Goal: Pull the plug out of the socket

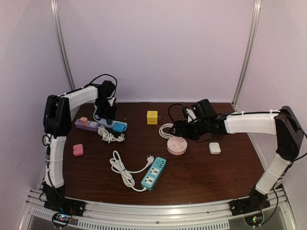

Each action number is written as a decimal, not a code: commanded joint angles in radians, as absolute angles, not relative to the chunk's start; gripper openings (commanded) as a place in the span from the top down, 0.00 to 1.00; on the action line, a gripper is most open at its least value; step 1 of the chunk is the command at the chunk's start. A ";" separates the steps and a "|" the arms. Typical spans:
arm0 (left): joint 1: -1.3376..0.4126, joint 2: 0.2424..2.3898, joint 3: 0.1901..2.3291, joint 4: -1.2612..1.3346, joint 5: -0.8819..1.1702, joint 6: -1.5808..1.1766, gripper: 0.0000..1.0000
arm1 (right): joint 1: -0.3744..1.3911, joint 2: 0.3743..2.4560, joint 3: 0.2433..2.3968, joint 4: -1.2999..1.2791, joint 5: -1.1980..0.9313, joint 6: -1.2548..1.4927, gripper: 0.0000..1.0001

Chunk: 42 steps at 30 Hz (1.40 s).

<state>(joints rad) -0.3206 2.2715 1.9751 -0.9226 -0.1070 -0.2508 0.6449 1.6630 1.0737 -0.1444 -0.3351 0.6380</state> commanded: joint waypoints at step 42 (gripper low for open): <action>-0.495 2.218 1.859 -0.902 -0.005 -0.474 0.84 | 0.694 1.770 1.155 -0.082 -0.345 0.670 0.12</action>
<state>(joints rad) -0.3733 2.2505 1.8923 -0.8940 -0.1089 -0.3542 0.6762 1.7382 1.0996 -0.1101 -0.3378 0.6601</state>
